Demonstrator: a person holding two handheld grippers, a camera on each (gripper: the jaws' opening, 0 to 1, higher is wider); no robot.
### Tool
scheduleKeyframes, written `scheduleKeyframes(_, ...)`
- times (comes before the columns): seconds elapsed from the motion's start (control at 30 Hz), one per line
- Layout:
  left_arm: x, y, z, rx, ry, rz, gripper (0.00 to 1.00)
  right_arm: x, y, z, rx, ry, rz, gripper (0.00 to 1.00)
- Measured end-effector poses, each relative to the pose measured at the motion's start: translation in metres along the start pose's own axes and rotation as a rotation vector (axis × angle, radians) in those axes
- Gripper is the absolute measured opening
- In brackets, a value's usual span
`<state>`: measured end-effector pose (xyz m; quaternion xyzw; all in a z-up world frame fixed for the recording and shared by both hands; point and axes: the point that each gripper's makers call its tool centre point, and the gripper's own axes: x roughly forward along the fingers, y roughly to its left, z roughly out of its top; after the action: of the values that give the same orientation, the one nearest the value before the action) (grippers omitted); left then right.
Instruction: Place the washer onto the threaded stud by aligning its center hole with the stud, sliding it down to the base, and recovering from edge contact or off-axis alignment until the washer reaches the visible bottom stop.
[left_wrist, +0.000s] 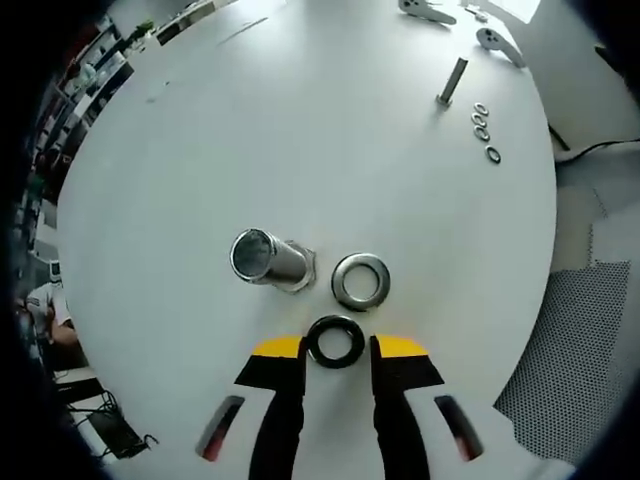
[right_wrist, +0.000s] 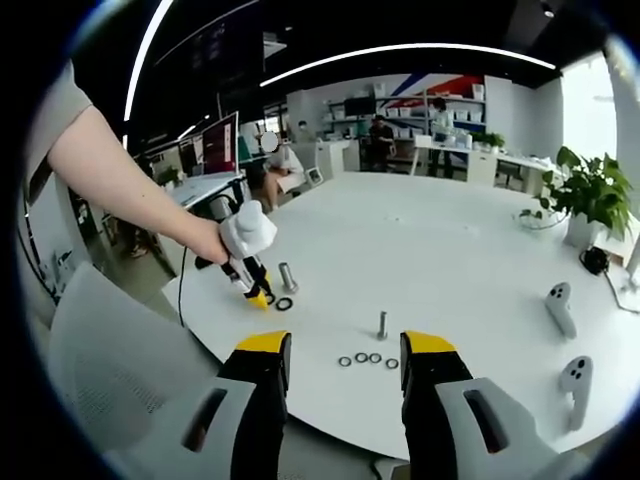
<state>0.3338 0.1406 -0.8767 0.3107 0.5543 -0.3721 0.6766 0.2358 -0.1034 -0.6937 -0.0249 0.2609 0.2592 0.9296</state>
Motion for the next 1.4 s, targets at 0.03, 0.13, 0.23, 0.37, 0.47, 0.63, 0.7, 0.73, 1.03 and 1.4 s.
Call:
scheduleKeyframes(0.03,0.0,-0.0002,-0.0002,0.0,0.0,-0.001,0.23,-0.0001,-0.0003,0.0001,0.0,-0.001,0.0,0.46)
scheduleKeyframes(0.13,0.0001,-0.0005,0.0001,0.002,0.003,0.002,0.24,-0.0002,-0.0009,0.0003,0.0,-0.002,-0.004,0.46)
scheduleKeyframes(0.23,-0.0001,-0.0003,0.0,-0.002,-0.002,0.0,0.24,-0.0002,-0.001,0.0004,0.0,-0.003,-0.004,0.46)
scheduleKeyframes(0.37,0.0005,-0.0026,-0.0007,0.033,0.002,-0.012,0.27,0.0,-0.0006,0.0004,-0.004,-0.001,-0.003,0.46)
scheduleKeyframes(0.47,0.0002,-0.0031,-0.0009,0.032,0.002,-0.013,0.28,-0.0003,-0.0007,0.0005,-0.004,-0.003,-0.005,0.46)
scheduleKeyframes(0.63,-0.0001,-0.0026,-0.0004,0.027,0.0,-0.014,0.28,-0.0003,-0.0021,0.002,-0.004,-0.008,-0.009,0.46)
scheduleKeyframes(0.7,-0.0001,-0.0015,-0.0002,0.025,-0.002,-0.015,0.27,-0.0006,-0.0028,0.0022,-0.001,-0.01,-0.013,0.46)
scheduleKeyframes(0.73,0.0,-0.0004,0.0,0.019,-0.003,-0.015,0.26,-0.0006,-0.0025,0.0017,-0.001,-0.008,-0.014,0.46)
scheduleKeyframes(1.03,0.0,0.0013,0.0,0.043,-0.006,-0.01,0.22,-0.0015,-0.0052,0.0014,0.007,-0.009,-0.025,0.46)
scheduleKeyframes(1.4,-0.0002,-0.0018,0.0007,0.077,0.018,-0.012,0.21,-0.0009,-0.006,0.001,0.0,-0.004,-0.03,0.46)
